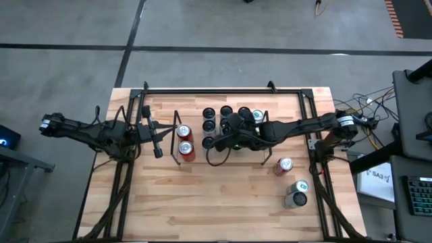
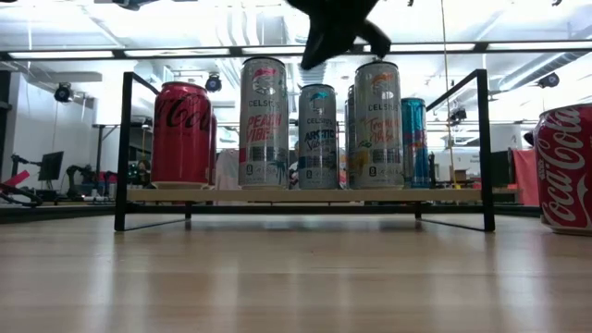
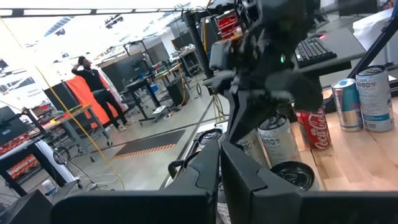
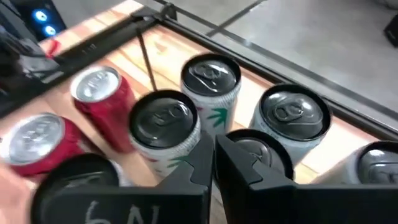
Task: Place canned beverage on shelf
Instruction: Adjust the white and blue soda cans
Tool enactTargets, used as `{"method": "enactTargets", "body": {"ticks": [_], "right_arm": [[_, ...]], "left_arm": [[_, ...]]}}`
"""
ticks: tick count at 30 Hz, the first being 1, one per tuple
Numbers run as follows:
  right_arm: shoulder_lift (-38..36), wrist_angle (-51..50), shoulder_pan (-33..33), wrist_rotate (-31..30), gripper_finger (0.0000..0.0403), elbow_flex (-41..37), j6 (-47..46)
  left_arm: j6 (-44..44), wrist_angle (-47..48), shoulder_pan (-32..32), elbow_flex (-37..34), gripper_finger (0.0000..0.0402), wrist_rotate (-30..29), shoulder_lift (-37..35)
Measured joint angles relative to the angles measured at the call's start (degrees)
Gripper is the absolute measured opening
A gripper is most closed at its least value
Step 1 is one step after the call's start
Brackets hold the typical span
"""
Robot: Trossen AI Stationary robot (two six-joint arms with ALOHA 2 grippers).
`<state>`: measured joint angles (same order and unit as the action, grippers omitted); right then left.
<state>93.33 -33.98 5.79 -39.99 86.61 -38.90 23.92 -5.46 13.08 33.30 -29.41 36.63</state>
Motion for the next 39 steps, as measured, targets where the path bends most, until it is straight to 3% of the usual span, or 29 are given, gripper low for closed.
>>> {"method": "enactTargets", "body": {"ticks": [19, 39], "right_arm": [[2.07, -0.82, -1.45, 8.93, 0.0009, -0.02, -3.59], [1.95, -1.73, -3.84, 5.05, 0.0009, 3.3, 1.65]], "left_arm": [[0.01, 0.01, -0.02, 0.0, 0.0, 0.0, 0.01], [0.42, -0.01, -0.02, 0.0, 0.0, 0.0, 0.04]]}}
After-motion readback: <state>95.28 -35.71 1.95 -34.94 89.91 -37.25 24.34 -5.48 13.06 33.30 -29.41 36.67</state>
